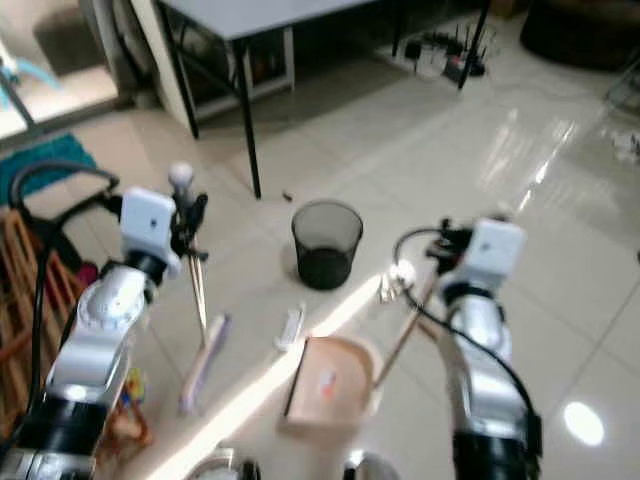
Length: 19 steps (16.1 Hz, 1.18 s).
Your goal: Sweep floor
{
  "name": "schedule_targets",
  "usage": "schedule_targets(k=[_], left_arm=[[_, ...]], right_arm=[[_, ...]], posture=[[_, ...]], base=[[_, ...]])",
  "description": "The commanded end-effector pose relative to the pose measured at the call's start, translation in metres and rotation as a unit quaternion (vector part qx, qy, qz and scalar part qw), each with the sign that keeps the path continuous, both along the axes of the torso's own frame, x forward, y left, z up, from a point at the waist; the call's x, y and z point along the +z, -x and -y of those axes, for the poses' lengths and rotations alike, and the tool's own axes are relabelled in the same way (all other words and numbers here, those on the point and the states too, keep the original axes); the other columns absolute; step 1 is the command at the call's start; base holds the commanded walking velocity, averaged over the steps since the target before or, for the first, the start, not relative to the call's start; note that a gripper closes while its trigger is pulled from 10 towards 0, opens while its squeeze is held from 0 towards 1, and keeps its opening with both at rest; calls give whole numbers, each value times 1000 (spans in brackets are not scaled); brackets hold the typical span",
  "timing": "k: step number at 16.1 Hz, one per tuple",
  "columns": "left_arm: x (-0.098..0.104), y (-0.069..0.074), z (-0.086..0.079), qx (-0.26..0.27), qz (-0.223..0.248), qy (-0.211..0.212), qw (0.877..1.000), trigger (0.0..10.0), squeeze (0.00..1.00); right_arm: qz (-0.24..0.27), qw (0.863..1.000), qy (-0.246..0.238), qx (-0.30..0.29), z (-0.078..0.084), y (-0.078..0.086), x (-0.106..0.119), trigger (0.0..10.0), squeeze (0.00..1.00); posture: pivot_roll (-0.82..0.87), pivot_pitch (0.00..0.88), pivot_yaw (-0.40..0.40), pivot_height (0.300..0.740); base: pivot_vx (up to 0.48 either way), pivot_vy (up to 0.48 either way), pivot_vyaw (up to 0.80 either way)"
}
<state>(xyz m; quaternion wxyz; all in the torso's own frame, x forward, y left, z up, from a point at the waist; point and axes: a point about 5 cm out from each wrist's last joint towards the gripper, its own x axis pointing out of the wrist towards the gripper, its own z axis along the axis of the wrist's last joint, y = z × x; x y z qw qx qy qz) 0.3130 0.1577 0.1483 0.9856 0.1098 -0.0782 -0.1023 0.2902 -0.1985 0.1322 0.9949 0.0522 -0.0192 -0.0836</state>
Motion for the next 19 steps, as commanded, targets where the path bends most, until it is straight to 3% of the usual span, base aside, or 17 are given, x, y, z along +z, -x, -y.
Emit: schedule_targets(k=[1,4,6,9,19], left_arm=[[4,1,5,-5,4,16,1000,10000,0],[8,0,2,13,13,39,999,10000,0],[8,-1,2,13,17,20,1000,10000,0],[9,-1,1,16,19,31,999,10000,0],[12,-2,-6,29,24,39,999,10000,0]], right_arm=[[22,1000,4,-6,4,-1,10,10000,0],[5,1000,18,-4,5,-5,10,10000,0],[9,1000,18,14,-1,-10,12,10000,0],[10,1000,4,22,-4,-13,14,10000,0],[5,998,30,57,-14,-21,14,10000,0]], posture=[[22,102,60,740],[21,103,54,740],[22,103,48,740],[24,104,45,740],[28,82,36,740]], base=[[0,0,0],[0,0,0],[0,0,0],[324,0,0],[402,0,80]])
